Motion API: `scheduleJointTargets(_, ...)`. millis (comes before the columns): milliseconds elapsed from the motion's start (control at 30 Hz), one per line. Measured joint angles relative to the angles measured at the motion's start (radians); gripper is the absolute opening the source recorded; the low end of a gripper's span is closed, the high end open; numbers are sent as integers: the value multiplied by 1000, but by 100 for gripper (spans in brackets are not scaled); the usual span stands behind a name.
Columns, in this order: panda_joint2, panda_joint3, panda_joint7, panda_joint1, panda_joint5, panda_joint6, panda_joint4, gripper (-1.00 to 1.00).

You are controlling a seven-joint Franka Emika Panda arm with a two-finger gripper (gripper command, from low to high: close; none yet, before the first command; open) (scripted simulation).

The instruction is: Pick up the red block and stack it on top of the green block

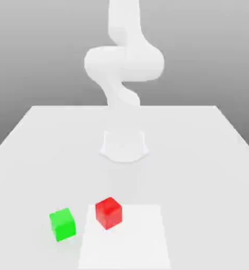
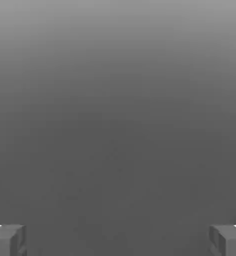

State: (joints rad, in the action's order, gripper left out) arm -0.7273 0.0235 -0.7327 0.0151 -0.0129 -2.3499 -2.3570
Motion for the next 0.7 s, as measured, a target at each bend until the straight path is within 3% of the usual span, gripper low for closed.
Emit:
scheduleJointTargets(467,501,171,489,85,-41,-336,-369,0)
scheduleJointTargets(567,633,194,628,90,-26,-422,-458,0)
scheduleJointTargets(700,787,169,736,82,60,-543,-474,0)
